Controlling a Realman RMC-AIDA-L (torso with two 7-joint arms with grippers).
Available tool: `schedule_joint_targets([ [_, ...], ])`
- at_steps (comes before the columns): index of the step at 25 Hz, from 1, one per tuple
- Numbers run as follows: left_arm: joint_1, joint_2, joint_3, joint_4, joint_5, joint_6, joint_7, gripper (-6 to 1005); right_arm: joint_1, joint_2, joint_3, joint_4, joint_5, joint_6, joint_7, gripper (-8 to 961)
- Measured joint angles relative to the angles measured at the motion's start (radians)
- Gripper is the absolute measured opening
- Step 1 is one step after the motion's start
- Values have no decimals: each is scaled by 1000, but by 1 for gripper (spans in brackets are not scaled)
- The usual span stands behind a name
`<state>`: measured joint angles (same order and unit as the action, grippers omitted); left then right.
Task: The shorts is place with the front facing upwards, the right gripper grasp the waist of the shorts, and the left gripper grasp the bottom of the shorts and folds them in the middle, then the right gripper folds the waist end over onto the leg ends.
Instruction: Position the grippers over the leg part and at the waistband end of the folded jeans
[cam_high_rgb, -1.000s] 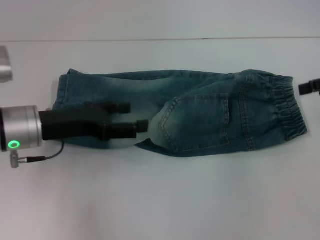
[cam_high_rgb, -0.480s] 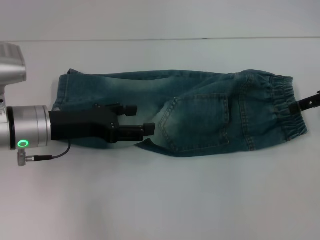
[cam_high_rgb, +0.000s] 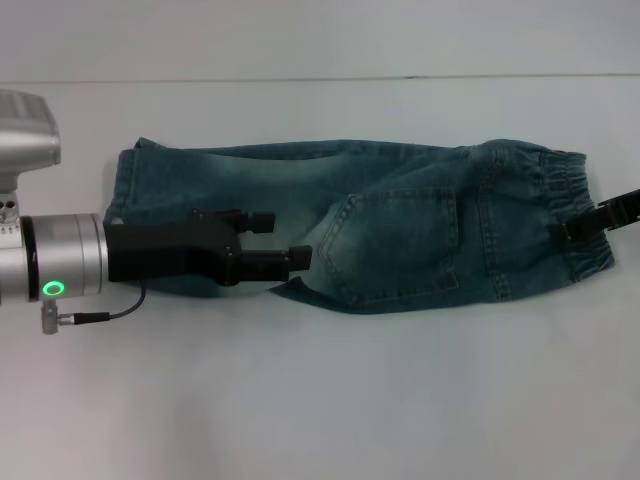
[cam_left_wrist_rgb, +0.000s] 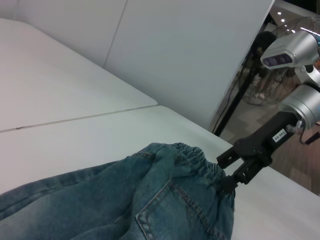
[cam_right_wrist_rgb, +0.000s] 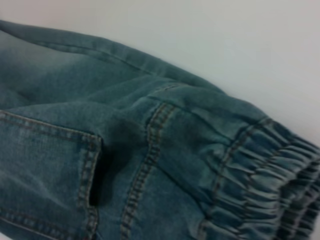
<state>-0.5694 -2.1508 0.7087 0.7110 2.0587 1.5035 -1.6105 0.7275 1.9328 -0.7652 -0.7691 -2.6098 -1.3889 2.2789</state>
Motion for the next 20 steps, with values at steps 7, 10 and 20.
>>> schedule_joint_targets([
  [7, -3, 0, 1, -12, 2, -10, 0, 883, 10, 11, -3, 46, 1, 50, -34, 914],
  [10, -4, 0, 5, -20, 4, -18, 0, 877, 10, 16, -4, 48, 1, 54, -45, 912],
  [20, -3, 0, 14, -27, 6, -19, -6, 859, 3, 21, 1, 41, 4, 51, -89, 692],
])
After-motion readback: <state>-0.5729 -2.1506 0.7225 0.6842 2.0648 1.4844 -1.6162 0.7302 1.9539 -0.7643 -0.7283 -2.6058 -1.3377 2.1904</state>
